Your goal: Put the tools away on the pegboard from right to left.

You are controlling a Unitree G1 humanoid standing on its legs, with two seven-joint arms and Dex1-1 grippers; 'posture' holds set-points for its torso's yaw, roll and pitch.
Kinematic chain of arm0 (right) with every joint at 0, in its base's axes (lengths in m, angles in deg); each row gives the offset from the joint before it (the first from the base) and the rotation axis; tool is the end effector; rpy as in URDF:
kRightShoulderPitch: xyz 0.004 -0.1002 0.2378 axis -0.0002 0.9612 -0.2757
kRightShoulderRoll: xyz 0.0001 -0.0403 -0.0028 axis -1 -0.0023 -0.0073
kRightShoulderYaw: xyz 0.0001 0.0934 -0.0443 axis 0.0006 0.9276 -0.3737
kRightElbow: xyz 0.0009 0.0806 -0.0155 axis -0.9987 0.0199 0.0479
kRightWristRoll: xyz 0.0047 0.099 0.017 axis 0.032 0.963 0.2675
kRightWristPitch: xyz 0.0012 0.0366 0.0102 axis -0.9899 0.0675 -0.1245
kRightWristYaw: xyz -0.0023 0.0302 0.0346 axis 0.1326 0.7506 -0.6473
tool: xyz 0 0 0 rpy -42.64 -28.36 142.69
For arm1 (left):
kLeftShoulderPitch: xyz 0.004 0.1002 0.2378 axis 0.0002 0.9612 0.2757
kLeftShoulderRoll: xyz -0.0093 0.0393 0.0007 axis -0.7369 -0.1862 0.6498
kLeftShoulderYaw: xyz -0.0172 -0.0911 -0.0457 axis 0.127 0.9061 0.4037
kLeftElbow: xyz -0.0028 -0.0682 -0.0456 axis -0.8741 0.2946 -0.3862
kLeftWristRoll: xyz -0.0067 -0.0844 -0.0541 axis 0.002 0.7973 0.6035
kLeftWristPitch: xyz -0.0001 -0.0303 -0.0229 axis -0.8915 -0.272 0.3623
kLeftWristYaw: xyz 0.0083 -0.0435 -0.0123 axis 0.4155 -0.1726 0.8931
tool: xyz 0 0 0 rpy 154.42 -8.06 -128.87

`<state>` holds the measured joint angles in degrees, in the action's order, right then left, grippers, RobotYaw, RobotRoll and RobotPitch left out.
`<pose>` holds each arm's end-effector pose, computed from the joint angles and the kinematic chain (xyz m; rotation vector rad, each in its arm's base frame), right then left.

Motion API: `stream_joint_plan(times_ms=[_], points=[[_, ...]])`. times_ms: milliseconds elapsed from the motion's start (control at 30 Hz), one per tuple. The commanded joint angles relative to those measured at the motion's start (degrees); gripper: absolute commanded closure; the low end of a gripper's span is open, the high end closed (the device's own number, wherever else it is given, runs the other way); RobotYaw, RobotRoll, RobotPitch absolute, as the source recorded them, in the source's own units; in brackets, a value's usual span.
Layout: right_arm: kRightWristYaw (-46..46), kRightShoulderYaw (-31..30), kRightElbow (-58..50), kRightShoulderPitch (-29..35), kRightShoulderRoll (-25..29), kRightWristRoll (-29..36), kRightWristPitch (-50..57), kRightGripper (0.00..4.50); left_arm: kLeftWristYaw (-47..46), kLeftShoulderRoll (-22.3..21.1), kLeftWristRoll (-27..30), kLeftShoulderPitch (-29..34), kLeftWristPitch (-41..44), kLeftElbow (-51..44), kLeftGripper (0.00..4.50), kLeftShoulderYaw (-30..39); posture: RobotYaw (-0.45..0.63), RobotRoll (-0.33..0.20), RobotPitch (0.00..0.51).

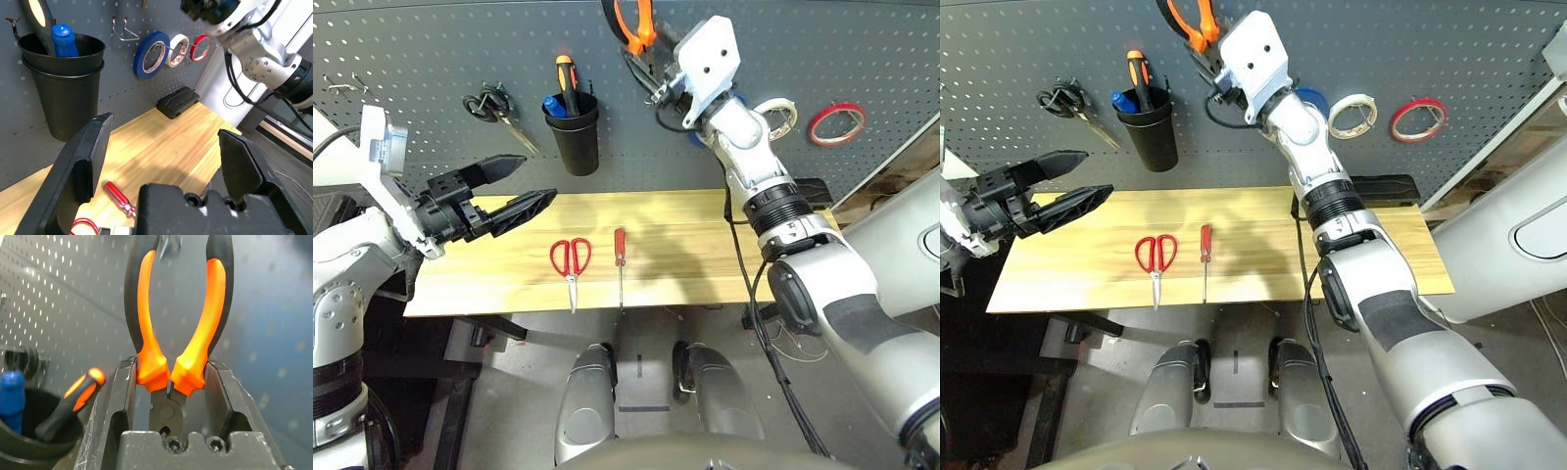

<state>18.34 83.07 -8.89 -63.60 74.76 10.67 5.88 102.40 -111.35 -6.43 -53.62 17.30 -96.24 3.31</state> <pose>0.3482 -0.0885 0.2370 -0.3363 -0.7749 0.6608 0.2022 0.2815 0.2160 0.0566 0.0126 -0.8778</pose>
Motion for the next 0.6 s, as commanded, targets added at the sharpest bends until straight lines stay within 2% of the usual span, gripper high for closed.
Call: stream_joint_plan(times_ms=[33, 600], points=[[0.81, 0.26, -1.49, -0.45, 1.28, -1.06, 0.19, 2.4, 0.63, -0.34, 0.56, -0.29, 0.9, 0.07, 0.0, -1.11, 0.1, 0.0, 0.166], [2.27, 0.18, 4.22, -1.47, 2.87, -3.32, -2.51, 2.4, 0.22, -1.82, 4.82, 3.35, 4.83, -3.74, 0.0, 1.34, 0.13, 0.0, 0.252]])
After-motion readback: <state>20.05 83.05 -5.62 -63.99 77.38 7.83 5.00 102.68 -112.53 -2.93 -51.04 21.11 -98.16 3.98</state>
